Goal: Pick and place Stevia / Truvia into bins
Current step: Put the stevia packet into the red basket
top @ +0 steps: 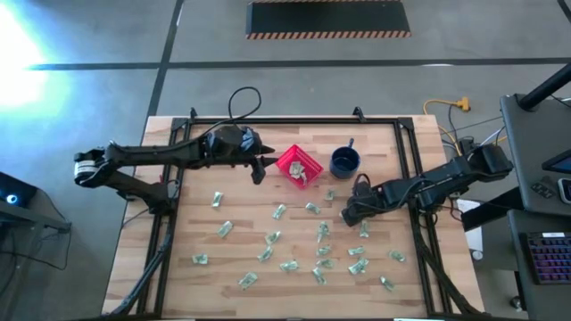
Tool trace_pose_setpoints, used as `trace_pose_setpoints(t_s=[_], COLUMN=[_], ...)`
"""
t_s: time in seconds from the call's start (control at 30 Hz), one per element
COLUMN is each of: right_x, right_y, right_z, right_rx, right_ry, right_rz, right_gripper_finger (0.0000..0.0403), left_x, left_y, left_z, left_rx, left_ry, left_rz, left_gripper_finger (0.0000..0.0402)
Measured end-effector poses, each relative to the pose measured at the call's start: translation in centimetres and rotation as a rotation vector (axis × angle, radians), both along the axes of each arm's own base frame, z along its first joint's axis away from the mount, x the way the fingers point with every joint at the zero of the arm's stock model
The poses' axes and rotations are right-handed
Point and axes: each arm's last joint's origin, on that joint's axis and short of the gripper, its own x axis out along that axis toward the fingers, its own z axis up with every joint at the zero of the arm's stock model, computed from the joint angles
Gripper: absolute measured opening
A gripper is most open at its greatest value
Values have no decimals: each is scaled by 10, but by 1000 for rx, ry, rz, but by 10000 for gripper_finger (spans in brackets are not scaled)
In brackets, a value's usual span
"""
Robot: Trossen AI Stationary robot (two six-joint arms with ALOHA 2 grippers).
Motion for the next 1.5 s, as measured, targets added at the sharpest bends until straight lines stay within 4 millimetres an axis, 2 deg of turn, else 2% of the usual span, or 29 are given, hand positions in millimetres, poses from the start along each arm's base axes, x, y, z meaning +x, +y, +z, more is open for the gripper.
trace_pose_setpoints(t_s=[0.2, 0.37, 0.53, 0.67, 0.87, 1.03, 1.27, 1.4, 1.5], right_x=[1, 7, 19, 32, 46, 56, 74, 84, 91], right_y=[0, 1, 3, 5, 3, -10, -41, -61, -74], right_z=[3, 9, 20, 36, 64, 89, 118, 122, 118], right_rx=[-3, -10, -27, -63, -244, -450, -662, -717, -704], right_ry=[-37, -127, -294, -493, -759, -786, -749, -708, -681], right_rz=[36, 112, 208, 296, 364, 363, 387, 377, 374], right_gripper_finger=[60, 17, 10, 10, 9, 9, 9, 9, 9], left_x=[0, 0, 0, 0, 0, -1, -1, -3, -8], left_y=[0, 0, 0, 0, -1, -3, -11, -21, -31], left_z=[0, 0, 0, -1, -4, -8, -12, -19, -25], left_rx=[-1, -1, -1, -1, -3, -52, -135, -206, -272], left_ry=[0, 1, 1, 2, 12, 6, 22, 99, 188], left_rz=[0, 1, 1, 1, -1, 6, -55, -125, -171], left_gripper_finger=[151, 151, 151, 151, 151, 151, 151, 151, 151])
